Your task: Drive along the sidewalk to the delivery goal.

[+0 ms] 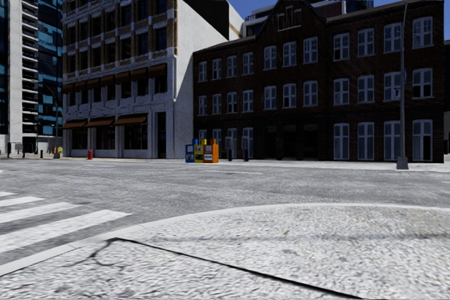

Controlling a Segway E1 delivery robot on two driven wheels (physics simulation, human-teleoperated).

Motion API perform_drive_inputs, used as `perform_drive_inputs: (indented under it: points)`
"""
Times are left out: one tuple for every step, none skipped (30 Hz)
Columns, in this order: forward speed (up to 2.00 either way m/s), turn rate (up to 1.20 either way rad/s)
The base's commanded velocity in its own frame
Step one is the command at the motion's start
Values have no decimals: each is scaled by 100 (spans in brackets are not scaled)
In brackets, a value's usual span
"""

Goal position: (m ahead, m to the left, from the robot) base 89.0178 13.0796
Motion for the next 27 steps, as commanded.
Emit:
perform_drive_inputs:
  points:
    - [151, 68]
    - [154, 68]
    - [154, 68]
    - [154, 68]
    - [154, 68]
    - [155, 68]
    - [155, 68]
    - [155, 68]
    - [155, 68]
    - [155, 68]
    - [155, 68]
    - [155, 68]
    - [155, 68]
    - [155, 68]
    - [155, 68]
    - [155, 68]
    - [155, 68]
    - [155, 70]
    - [155, 73]
    - [155, 73]
    - [155, 74]
    - [155, 74]
    - [155, 74]
    - [155, 74]
    - [155, 74]
    - [155, 74]
    - [155, 74]
